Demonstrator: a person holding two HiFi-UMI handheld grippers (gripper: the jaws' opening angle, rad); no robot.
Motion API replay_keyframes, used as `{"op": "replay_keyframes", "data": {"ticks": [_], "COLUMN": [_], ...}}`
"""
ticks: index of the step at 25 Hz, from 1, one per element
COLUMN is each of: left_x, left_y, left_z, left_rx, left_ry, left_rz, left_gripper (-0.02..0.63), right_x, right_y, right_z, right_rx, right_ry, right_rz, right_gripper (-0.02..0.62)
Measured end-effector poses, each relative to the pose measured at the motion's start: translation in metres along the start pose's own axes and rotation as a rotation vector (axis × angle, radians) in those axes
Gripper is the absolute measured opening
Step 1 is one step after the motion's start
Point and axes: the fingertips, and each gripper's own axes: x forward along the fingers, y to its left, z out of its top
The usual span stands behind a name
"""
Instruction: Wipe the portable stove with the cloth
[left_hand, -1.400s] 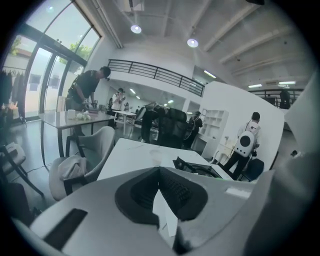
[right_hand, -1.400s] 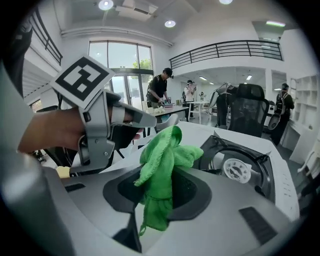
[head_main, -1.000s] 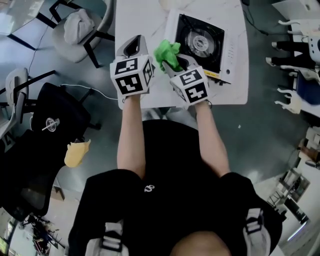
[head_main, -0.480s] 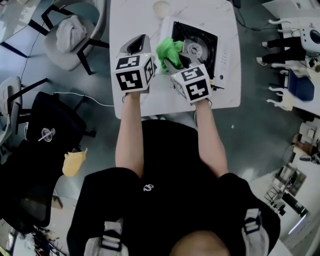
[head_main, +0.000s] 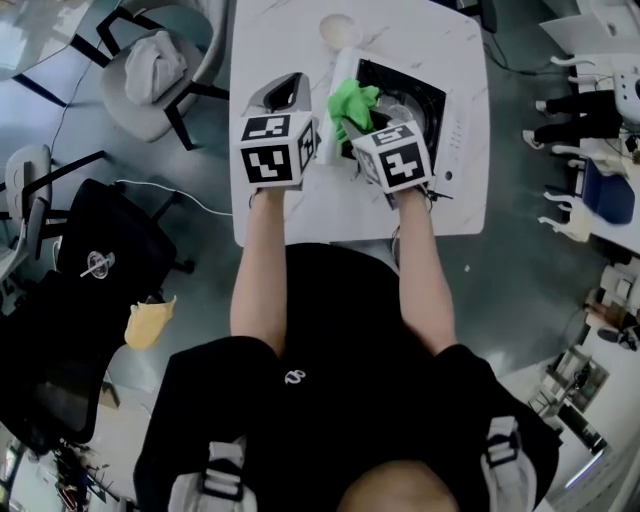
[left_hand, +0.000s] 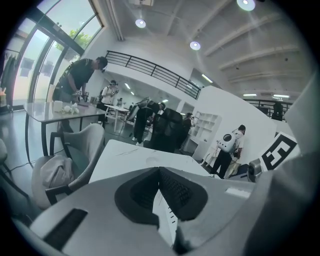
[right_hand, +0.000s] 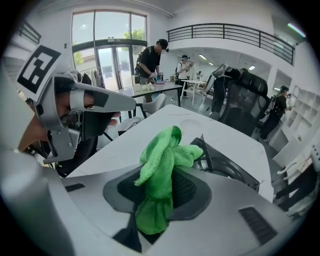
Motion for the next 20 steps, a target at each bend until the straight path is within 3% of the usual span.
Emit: {"op": "replay_keyframes", "data": {"ticks": [9, 20], "left_x": [0.025, 0.042], "left_y": [-0.011, -0.002], "left_z": [-0.002, -0.01], "left_rx": [0.02, -0.042], "left_ry": [0.034, 0.045], "left_rz": [0.016, 0.051], "left_gripper": [-0.006, -0.006], "right_x": [0.018, 0.042], "right_y": [-0.031, -0.055], "right_z": [0.025, 0.052], "right_rx": [-0.047, -0.034], "right_ry": [0.009, 0.002], "right_rz": [0.013, 0.03], "right_gripper": [0.109, 0.109]}}
